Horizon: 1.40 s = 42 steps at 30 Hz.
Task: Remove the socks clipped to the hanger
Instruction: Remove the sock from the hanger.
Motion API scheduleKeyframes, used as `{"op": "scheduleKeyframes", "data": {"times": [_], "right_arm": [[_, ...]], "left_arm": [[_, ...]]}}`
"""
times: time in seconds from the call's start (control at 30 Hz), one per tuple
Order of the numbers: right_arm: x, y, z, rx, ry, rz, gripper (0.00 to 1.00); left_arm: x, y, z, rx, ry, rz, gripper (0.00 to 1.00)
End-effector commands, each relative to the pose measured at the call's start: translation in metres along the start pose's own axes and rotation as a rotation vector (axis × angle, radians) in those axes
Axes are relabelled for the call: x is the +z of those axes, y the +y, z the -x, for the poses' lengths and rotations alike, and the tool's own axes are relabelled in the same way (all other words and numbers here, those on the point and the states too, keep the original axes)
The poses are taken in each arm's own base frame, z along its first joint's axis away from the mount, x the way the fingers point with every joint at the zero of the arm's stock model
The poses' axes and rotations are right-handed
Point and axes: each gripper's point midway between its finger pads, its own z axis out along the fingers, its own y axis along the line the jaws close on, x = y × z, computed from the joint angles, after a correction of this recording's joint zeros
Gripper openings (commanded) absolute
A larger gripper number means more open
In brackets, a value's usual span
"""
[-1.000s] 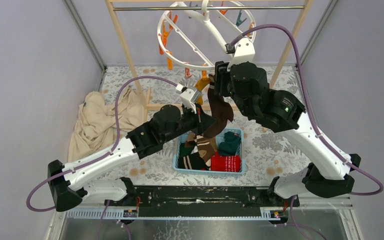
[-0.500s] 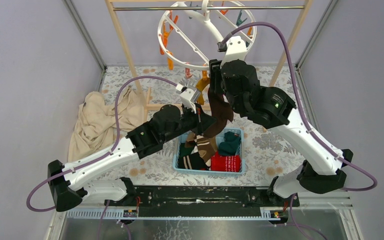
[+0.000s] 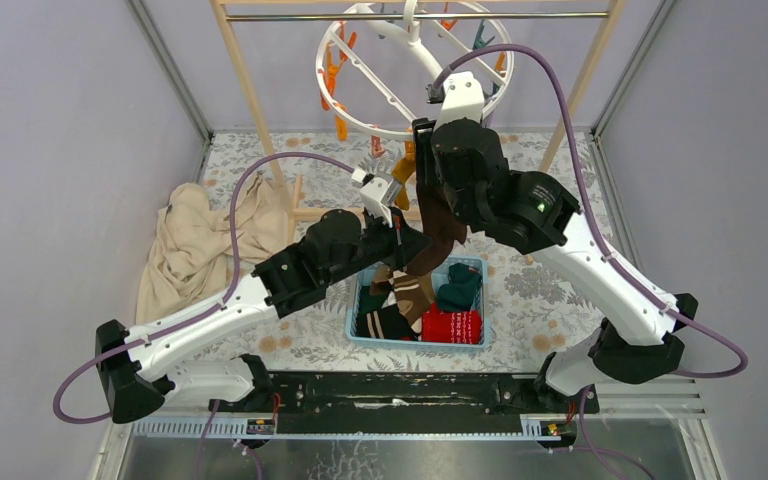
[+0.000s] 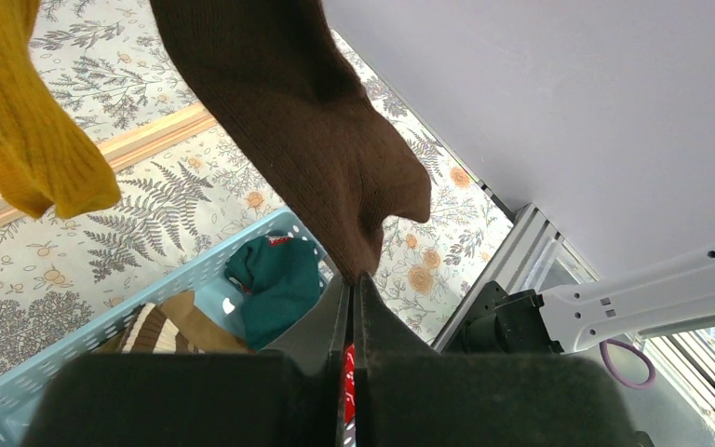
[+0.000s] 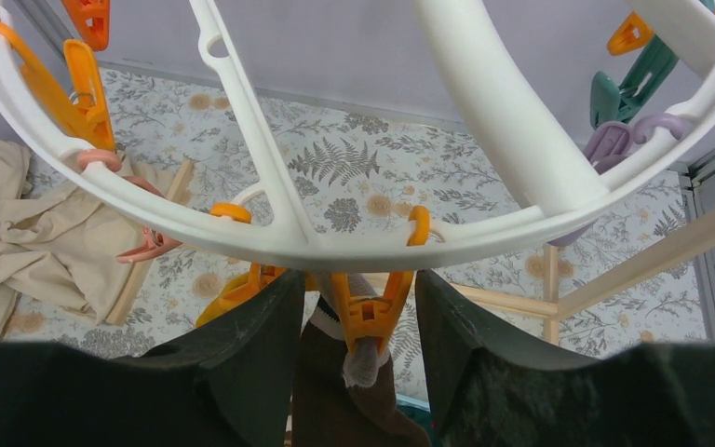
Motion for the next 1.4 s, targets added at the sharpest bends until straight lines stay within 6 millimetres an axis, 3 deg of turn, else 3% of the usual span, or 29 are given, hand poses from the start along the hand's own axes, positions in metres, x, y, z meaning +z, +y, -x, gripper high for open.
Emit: {"op": "scheduleKeyframes", "data": {"times": [0.0, 0.33, 0.57, 0.7, 0.87, 1.07, 1.13, 1.2, 1.37], "right_arm": [[-0.005, -0.003, 0.029, 0.051, -0.081, -0.017, 0.53], [-0.006, -0.004, 0.034, 0.051, -0.101, -0.019, 0.42], [-0.005, -0.003, 0.031, 0.041, -0.095, -0.013, 0.21], [-0.005, -0.003, 0.029, 0.041, -0.091, -0.016, 0.0], [-0.006, -0.005, 0.026, 0.043, -0.09, -0.017, 0.0], [-0.009, -0.007, 0.024, 0.05, -0.089, -0.012, 0.1], [-0.01, -0.008, 0.023, 0.057, -0.092, -0.005, 0.24], [-0.011, -0.009, 0.02, 0.06, -0.09, -0.002, 0.45], [-0.015, -0.014, 0.017, 0.071, -0.089, -0.007, 0.67]], "left_arm": [[-0.004, -0.003, 0.01, 0.013, -0.035, -0.022, 0.0], [-0.004, -0.002, 0.009, 0.012, -0.03, -0.017, 0.0], [-0.003, -0.001, 0.007, 0.01, -0.025, -0.015, 0.0], [-0.004, 0.0, 0.007, 0.01, -0.025, -0.012, 0.0], [-0.004, 0.0, 0.006, 0.007, -0.023, -0.013, 0.0], [-0.005, -0.002, 0.007, 0.004, -0.023, -0.02, 0.0], [-0.005, -0.003, 0.008, 0.002, -0.022, -0.02, 0.0], [-0.006, -0.003, 0.008, -0.001, -0.021, -0.022, 0.0], [-0.006, -0.003, 0.008, -0.007, -0.02, -0.018, 0.0]]}}
